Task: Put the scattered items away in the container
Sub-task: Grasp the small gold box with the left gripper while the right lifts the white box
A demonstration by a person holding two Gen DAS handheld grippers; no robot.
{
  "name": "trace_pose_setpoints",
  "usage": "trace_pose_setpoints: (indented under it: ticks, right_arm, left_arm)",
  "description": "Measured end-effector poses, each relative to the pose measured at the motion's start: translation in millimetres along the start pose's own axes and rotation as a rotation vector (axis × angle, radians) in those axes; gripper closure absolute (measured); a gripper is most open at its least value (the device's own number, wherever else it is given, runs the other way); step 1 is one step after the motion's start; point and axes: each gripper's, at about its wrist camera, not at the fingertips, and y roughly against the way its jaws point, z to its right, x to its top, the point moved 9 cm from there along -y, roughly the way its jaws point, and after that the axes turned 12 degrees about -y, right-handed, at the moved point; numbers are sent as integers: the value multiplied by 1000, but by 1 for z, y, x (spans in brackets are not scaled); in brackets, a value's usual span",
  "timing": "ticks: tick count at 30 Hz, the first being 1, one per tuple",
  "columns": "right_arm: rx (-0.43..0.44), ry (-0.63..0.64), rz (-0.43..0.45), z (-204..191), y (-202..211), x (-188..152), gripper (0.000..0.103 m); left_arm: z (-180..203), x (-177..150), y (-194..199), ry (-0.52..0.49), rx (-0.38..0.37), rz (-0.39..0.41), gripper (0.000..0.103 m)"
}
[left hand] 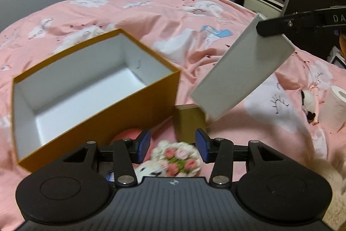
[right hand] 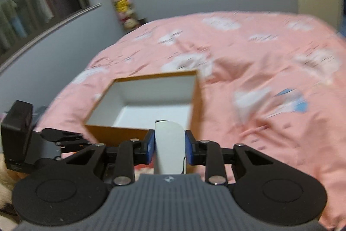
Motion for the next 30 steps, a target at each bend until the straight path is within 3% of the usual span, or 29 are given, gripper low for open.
trace_pose_setpoints:
  ticks: [4, 9, 12, 16, 23, 30]
  right_arm:
    - [-102, 21, 49, 21, 5, 4, 72]
    - [-98, -31, 29, 34, -16, -8, 72]
    - [-91, -54, 13, 39, -32, -12, 72]
    - [-75, -83, -9, 44, -49, -16, 72]
    - [-79, -97, -109, 56, -91, -38, 72]
    - [-64, -78, -184, 67, -104, -39, 71]
  left_arm:
    - [11, 5, -22, -2, -41, -12, 44]
    - [13, 4, -51, 41, -47, -54, 41]
    - [2, -1, -63, 120, -35, -93, 41]
    - [-11, -6, -74, 264, -71, -129, 41]
    - [-23, 5, -91, 459, -91, -161, 38]
    - [-25, 9, -119, 535, -68, -263, 37]
